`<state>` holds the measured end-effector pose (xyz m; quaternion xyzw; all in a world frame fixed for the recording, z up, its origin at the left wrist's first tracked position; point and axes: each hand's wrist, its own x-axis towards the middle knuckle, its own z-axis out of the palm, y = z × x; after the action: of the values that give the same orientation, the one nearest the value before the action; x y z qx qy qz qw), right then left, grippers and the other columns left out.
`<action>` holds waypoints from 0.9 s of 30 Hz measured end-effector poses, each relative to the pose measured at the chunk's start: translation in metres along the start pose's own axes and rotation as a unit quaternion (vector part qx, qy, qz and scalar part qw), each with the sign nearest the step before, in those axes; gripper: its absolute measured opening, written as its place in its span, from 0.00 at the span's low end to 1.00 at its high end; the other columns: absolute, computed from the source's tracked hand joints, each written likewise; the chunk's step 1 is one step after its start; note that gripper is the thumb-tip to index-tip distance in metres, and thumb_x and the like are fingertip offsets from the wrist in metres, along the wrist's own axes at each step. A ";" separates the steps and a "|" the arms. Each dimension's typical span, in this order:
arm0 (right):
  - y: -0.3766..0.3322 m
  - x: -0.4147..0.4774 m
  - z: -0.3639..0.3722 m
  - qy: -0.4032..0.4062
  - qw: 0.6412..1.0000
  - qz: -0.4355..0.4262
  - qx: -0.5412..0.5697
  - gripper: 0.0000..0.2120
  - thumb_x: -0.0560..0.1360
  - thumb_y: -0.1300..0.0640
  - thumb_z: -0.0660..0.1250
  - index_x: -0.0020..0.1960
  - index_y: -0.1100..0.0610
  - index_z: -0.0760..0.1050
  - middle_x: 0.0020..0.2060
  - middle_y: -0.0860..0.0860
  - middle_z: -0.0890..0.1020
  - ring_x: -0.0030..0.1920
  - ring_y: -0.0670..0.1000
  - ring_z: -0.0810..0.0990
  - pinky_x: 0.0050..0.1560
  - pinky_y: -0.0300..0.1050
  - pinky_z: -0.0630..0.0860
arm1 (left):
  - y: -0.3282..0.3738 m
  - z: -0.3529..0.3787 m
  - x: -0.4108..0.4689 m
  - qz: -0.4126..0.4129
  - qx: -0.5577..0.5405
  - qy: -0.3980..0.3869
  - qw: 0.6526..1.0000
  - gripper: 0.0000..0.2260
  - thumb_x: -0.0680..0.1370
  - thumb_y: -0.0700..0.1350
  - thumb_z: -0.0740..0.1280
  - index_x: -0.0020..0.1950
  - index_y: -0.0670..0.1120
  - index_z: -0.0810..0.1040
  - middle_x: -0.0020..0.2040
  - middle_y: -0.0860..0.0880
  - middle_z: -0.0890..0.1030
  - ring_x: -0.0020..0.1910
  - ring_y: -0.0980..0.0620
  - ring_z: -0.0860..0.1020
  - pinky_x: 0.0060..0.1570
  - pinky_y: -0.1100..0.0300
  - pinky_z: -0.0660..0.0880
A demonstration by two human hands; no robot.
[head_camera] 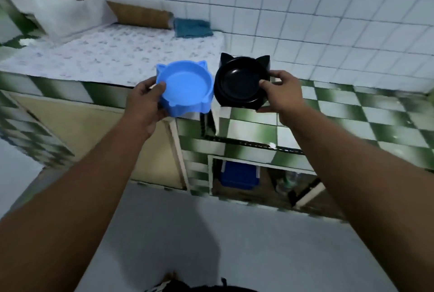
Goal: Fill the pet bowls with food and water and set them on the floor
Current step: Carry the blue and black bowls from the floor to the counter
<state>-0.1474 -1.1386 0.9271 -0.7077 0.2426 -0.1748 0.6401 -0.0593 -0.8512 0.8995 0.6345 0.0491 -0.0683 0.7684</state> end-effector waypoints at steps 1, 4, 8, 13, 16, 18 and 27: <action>0.005 0.006 -0.025 0.020 1.000 0.007 0.001 0.14 0.77 0.60 0.69 0.62 0.54 0.76 0.50 0.56 0.82 0.45 0.55 0.84 0.32 0.55 0.83 | -0.007 0.027 0.003 -0.006 0.006 -0.016 1.000 0.14 0.82 0.46 0.69 0.67 0.47 0.77 0.63 0.44 0.81 0.52 0.44 0.83 0.34 0.55 0.82; 0.027 0.024 -0.092 0.076 0.996 0.036 0.001 0.16 0.77 0.60 0.69 0.64 0.55 0.76 0.48 0.55 0.81 0.45 0.56 0.84 0.33 0.58 0.84 | -0.030 0.102 0.012 -0.029 0.039 -0.064 0.997 0.14 0.82 0.46 0.70 0.67 0.48 0.76 0.61 0.45 0.81 0.49 0.46 0.83 0.35 0.56 0.82; 0.061 0.054 -0.158 0.143 0.987 0.075 -0.008 0.16 0.77 0.60 0.69 0.65 0.54 0.75 0.49 0.55 0.81 0.47 0.58 0.83 0.31 0.57 0.83 | -0.062 0.190 0.035 -0.075 0.059 -0.097 0.991 0.10 0.81 0.46 0.71 0.62 0.49 0.76 0.63 0.43 0.81 0.57 0.42 0.83 0.36 0.54 0.82; 0.089 0.109 -0.216 0.202 0.973 0.108 -0.002 0.16 0.78 0.61 0.69 0.65 0.54 0.75 0.46 0.54 0.79 0.47 0.59 0.83 0.33 0.60 0.83 | -0.100 0.285 0.078 -0.088 0.078 -0.140 0.983 0.08 0.81 0.45 0.70 0.59 0.47 0.76 0.63 0.40 0.81 0.53 0.40 0.83 0.36 0.53 0.80; 0.102 0.143 -0.245 0.226 0.966 0.128 -0.003 0.16 0.77 0.61 0.70 0.64 0.54 0.76 0.50 0.56 0.80 0.49 0.61 0.82 0.33 0.61 0.83 | -0.113 0.336 0.104 -0.104 0.102 -0.162 0.976 0.15 0.81 0.45 0.70 0.66 0.44 0.75 0.61 0.40 0.82 0.53 0.39 0.83 0.42 0.46 0.84; 0.108 0.164 -0.266 0.247 0.959 0.138 0.000 0.17 0.76 0.61 0.70 0.64 0.54 0.76 0.54 0.58 0.80 0.50 0.62 0.82 0.31 0.59 0.83 | -0.119 0.370 0.117 -0.109 0.116 -0.166 0.973 0.12 0.81 0.44 0.70 0.63 0.45 0.75 0.59 0.41 0.82 0.54 0.39 0.84 0.49 0.42 0.84; 0.151 0.261 -0.370 0.263 0.948 0.174 -0.027 0.13 0.77 0.62 0.69 0.61 0.53 0.76 0.51 0.59 0.81 0.42 0.62 0.83 0.33 0.62 0.83 | -0.183 0.499 0.149 -0.142 0.149 -0.161 0.965 0.12 0.81 0.43 0.70 0.64 0.46 0.76 0.60 0.44 0.81 0.53 0.42 0.83 0.38 0.52 0.82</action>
<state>-0.1574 -1.6002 0.8050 -0.6004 0.5269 -0.2340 0.5542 0.0511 -1.3815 0.7934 0.7092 0.0036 -0.2840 0.6452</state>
